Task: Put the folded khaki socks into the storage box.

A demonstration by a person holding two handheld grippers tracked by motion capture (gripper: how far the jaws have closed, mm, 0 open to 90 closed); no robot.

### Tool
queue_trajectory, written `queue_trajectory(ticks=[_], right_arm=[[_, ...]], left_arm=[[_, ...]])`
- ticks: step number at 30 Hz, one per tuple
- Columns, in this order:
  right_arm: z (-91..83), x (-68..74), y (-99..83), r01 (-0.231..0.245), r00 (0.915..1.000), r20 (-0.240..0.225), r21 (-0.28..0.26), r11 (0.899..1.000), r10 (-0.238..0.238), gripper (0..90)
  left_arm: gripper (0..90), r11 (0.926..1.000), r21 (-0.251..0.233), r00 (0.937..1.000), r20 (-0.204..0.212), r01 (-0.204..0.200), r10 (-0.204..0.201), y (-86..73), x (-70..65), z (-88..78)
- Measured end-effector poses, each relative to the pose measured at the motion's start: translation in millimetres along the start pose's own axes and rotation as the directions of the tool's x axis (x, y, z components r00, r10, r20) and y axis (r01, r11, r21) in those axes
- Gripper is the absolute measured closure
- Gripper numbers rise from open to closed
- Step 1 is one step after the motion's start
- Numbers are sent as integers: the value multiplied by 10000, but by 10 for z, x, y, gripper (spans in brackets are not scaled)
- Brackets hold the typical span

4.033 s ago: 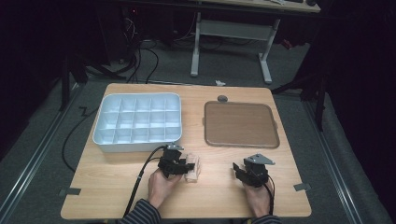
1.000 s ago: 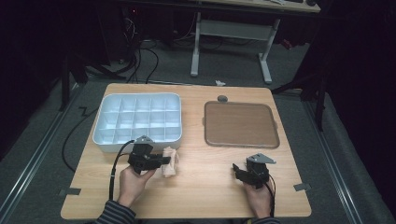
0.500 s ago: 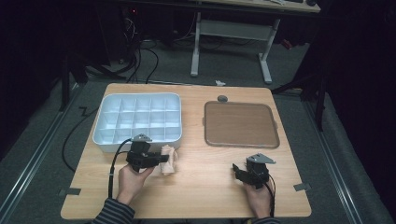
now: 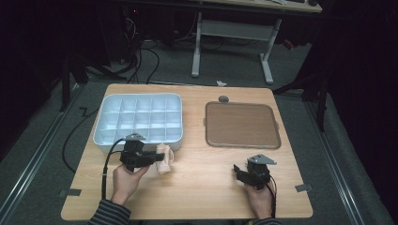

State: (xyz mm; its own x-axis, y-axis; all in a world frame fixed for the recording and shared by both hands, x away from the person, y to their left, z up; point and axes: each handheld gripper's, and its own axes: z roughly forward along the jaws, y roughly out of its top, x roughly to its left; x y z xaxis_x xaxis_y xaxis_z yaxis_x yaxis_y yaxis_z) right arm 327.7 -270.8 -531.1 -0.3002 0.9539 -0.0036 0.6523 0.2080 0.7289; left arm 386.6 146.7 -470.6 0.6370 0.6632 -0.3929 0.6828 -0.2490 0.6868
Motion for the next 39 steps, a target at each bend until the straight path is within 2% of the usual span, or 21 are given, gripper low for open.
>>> queue_trajectory(ticks=[7, 22, 30, 32, 36, 39], right_arm=[[-1, -2, 0, -25, 10000, -19, -6, 10000, 25, 357], [0, 1, 0, 5, 10000, -4, 4, 10000, -5, 357], [0, 0, 0, -15, 10000, -5, -3, 10000, 15, 357], [-1, -2, -1, -29, 10000, -17, -5, 10000, 29, 357], [-1, -4, -1, -30, 10000, -49, -13, 10000, 30, 354], [0, -2, 0, 10, 10000, -36, -7, 10000, -10, 353]], left_arm=[[736, 10000, -77, 9999, -168, -24, 23, 37, 23, -96], [737, 9995, -229, 9997, -150, 199, -203, 45, 81, -182], [738, 9992, -392, 9992, -375, 128, -143, 89, 108, -301], [738, 9992, -380, 9988, -474, 124, -142, 99, 121, -322], [738, 9999, -51, 9971, -749, 133, -137, 108, 150, -343], [738, 9999, -4, 9967, -807, 126, -126, 115, 158, -361]])
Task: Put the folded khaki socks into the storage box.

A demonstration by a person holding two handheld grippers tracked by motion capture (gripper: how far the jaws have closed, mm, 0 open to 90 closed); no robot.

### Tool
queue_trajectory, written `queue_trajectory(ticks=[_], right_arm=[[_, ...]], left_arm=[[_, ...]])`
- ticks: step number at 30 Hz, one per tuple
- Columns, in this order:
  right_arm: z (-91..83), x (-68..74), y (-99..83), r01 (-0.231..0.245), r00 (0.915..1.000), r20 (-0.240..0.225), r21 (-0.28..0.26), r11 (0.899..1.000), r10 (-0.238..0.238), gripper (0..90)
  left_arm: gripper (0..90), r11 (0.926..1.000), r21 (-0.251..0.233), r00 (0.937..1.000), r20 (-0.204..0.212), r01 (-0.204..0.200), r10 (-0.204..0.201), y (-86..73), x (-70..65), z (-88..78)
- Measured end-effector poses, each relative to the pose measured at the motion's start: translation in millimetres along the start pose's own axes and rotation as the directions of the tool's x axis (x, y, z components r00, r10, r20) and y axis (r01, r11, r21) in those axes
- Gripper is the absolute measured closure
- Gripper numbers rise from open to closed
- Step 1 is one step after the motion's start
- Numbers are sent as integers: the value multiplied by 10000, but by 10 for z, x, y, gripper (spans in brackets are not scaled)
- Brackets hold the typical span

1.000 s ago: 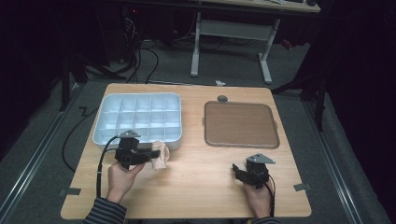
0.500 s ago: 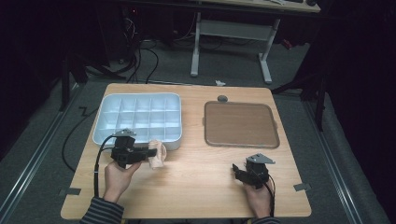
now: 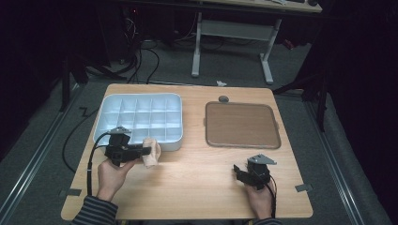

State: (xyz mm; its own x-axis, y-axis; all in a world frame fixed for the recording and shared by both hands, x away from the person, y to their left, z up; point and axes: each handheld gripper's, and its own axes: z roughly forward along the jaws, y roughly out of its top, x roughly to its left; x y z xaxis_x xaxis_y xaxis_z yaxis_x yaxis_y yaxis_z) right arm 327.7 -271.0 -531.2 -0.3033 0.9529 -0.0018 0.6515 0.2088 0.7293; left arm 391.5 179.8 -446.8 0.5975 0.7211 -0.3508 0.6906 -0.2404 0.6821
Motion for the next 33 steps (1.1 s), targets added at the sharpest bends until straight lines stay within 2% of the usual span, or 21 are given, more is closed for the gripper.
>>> queue_trajectory(ticks=[10, 14, 17, 20, 23, 32, 33], right_arm=[[1, 0, 0, 10, 10000, 4, -3, 10000, -10, 352], [-1, -3, -2, -8, 10000, -29, -16, 10000, 8, 349], [-1, -2, -2, -6, 10000, -29, -14, 10000, 6, 348], [0, -1, -1, 9, 10000, -23, -3, 10000, -9, 348], [-1, -2, -2, -4, 10000, -29, -11, 10000, 4, 348], [0, -3, -2, -12, 10000, -23, -15, 10000, 12, 349], [0, -1, -1, 3, 10000, -10, -7, 10000, -4, 349]], left_arm=[[738, 9999, -22, 9998, -167, -112, 111, 121, 34, -100], [739, 9996, -217, 9998, 101, 201, -199, 181, 79, -131], [739, 9999, -160, 9997, -220, 56, -60, 230, 89, -148], [739, 10000, -60, 9998, -218, -9, 7, 293, 109, -145], [739, 9999, 89, 9990, -441, -86, 89, 368, 149, -135], [739, 9999, 125, 9986, -524, -102, 108, 489, 218, -129], [739, 10000, 24, 9993, -361, 40, -39, 520, 251, -134]])
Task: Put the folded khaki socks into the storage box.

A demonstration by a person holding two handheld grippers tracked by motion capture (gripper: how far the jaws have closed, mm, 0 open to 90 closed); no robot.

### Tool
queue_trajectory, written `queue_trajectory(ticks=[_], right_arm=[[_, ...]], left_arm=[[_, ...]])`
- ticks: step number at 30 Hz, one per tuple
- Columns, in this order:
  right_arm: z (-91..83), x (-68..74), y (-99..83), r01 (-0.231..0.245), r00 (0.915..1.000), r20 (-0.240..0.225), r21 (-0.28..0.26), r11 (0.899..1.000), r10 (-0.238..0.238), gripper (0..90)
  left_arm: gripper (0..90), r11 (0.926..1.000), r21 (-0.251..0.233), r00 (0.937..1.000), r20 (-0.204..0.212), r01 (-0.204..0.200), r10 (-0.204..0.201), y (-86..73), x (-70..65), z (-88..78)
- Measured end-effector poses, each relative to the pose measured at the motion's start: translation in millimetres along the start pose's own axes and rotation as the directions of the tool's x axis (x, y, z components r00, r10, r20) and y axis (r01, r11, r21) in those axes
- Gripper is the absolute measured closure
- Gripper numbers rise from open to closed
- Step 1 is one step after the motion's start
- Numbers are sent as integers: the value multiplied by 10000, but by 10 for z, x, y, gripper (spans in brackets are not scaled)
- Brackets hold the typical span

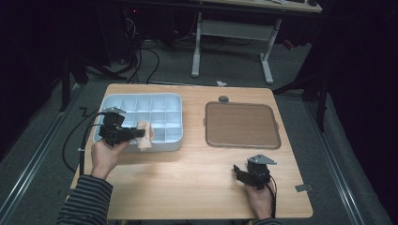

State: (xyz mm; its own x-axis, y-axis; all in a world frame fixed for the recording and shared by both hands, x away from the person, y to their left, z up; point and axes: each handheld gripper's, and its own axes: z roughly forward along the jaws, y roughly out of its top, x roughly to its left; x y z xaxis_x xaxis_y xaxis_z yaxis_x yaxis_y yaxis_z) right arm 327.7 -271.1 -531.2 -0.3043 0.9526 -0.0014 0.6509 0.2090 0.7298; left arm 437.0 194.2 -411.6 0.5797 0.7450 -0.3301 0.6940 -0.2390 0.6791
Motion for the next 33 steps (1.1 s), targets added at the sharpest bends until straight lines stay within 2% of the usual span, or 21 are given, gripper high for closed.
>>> queue_trajectory(ticks=[2, 3, 6, 21, 27, 33], right_arm=[[0, 0, 0, 4, 10000, 3, 0, 10000, -4, 349], [-1, -1, -1, -20, 10000, -14, -5, 10000, 20, 349], [0, -2, -1, -20, 10000, -16, -9, 10000, 20, 349], [0, 4, 0, 14, 10000, 17, 14, 10000, -14, 349], [1, 8, 0, 64, 10000, 47, 30, 10000, -64, 348], [1, 14, 0, 83, 9999, 69, 46, 10000, -83, 347]], left_arm=[[739, 10000, 49, 10000, -48, 22, -22, 16, 14, 4], [740, 9997, 199, 9994, -318, -108, 114, 51, 29, 11], [739, 9998, 187, 9996, -286, -73, 78, 94, 50, 20], [739, 9984, 393, 9990, -218, 406, -397, 98, 242, 152], [739, 9979, 446, 9988, -142, 475, -469, 88, 282, 201], [738, 9974, 619, 9988, -327, 381, -361, 77, 298, 256]])
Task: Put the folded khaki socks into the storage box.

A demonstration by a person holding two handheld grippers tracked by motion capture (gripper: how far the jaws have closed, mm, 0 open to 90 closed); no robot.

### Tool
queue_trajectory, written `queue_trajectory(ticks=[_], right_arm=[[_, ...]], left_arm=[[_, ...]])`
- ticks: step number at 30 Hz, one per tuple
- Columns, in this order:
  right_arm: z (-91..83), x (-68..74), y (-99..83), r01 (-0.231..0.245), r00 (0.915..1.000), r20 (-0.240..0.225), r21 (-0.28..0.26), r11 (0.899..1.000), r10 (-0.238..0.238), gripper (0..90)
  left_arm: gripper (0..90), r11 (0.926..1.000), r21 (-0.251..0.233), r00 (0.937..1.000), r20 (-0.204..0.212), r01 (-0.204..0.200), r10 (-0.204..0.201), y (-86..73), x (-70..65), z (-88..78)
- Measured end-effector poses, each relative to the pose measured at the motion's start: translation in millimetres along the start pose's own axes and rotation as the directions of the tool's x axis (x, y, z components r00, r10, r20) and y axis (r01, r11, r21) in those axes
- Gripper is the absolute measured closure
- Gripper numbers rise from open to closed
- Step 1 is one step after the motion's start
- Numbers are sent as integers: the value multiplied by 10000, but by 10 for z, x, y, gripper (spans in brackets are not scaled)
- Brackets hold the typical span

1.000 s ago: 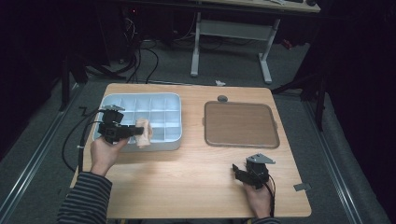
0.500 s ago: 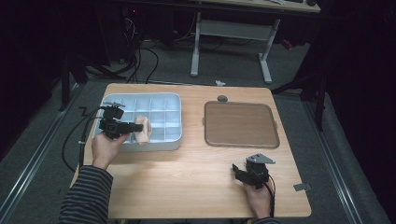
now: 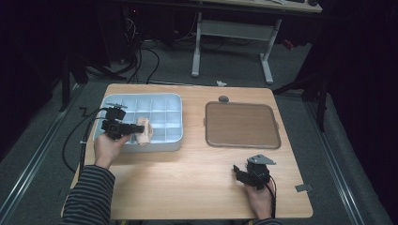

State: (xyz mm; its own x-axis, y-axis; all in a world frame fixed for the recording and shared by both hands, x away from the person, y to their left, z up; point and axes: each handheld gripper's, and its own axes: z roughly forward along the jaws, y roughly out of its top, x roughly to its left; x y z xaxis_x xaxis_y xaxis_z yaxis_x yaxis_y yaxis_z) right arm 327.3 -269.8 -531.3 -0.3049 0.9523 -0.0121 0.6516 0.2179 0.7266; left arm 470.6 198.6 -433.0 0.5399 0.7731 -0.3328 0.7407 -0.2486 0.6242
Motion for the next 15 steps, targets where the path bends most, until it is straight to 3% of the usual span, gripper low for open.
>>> queue_trajectory(ticks=[15], right_arm=[[0, 6, 0, 71, 10000, -35, 0, 10000, -71, 347]], left_arm=[[738, 9993, 260, 9996, 5, 266, -266, -25, 67, 133]])
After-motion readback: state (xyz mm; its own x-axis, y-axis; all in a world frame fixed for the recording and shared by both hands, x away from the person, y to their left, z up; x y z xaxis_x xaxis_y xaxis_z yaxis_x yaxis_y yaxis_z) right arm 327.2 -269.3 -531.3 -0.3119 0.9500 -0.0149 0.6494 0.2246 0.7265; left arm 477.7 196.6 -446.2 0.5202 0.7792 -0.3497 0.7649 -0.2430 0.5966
